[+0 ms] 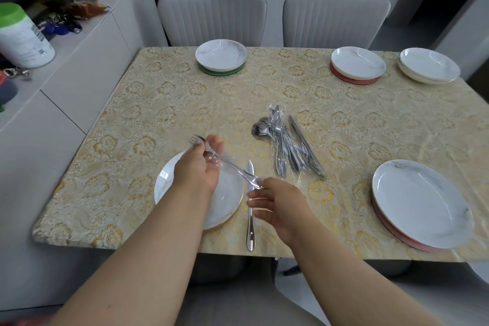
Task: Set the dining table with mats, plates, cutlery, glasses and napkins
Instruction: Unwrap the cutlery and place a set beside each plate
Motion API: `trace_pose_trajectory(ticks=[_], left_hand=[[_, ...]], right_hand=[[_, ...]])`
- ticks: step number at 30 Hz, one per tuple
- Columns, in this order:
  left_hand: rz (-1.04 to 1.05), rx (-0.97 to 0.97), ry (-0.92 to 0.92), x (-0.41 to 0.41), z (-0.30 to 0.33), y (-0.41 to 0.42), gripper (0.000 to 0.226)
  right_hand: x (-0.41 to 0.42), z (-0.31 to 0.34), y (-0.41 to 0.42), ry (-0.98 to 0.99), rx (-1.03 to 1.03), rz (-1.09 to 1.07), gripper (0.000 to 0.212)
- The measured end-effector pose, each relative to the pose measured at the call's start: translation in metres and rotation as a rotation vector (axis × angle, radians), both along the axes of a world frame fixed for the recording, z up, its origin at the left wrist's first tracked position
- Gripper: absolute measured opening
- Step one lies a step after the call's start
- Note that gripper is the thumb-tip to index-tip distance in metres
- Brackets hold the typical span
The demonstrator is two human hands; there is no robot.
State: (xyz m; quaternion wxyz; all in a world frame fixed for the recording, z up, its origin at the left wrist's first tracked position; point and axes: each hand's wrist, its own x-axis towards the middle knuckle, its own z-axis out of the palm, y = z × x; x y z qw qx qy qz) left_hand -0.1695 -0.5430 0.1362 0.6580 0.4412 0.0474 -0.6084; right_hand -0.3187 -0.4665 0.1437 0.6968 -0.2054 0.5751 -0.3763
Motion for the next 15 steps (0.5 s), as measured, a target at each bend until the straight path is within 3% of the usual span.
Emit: trace_pose_trajectory(ticks=[2,8,12,15], left_hand=[[-0.028,0.002,0.018,-0.007,0.001,0.003,0.020],[0.031,-0.029,0.101,0.018,0.002,-0.002,0.028],[-0.048,-0.048,0.049,0.005,0.002,0.004,0.022],[0.017,-0.074,0.030,0.009,0.002,0.000,0.022]], right_hand=[[0.001,0.005,-0.006,-0.127,0.042,0.017,0.021],[-0.018,0.004,-0.007,-0.019,0.080,0.100,0.018],[-0.023,0.005,-0.012,0.003,0.128,0.443,0.032],[-0.034,0.006,-0.015,0.035,0.134,0.555,0.031]])
